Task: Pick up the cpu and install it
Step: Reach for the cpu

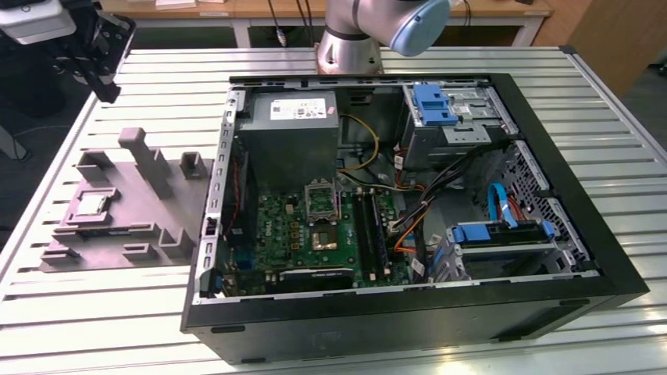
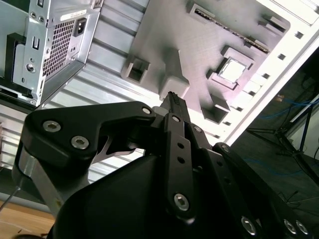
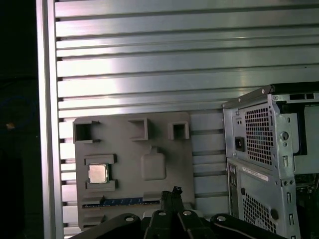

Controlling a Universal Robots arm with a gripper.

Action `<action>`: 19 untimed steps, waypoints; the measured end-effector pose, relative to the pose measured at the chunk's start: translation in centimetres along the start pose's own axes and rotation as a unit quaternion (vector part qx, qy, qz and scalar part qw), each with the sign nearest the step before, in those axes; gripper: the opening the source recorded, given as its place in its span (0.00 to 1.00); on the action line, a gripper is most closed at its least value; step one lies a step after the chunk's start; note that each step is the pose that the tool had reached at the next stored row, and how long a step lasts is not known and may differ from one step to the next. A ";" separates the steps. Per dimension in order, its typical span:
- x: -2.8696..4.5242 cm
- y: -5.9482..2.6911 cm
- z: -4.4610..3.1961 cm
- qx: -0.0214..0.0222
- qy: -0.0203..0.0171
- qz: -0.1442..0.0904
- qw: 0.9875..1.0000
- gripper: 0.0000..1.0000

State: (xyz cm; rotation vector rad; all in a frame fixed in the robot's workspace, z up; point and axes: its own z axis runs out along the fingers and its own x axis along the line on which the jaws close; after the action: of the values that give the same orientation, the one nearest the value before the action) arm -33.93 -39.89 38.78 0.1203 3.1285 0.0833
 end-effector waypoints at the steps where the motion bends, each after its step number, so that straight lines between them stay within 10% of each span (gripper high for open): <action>1: 0.05 0.00 0.00 0.000 0.000 0.000 1.000 0.11; 19: 0.75 -0.06 0.00 0.000 0.000 0.000 1.000 0.11</action>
State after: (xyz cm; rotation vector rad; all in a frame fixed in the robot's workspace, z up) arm -34.68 -39.89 38.77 0.1204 3.1285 0.0834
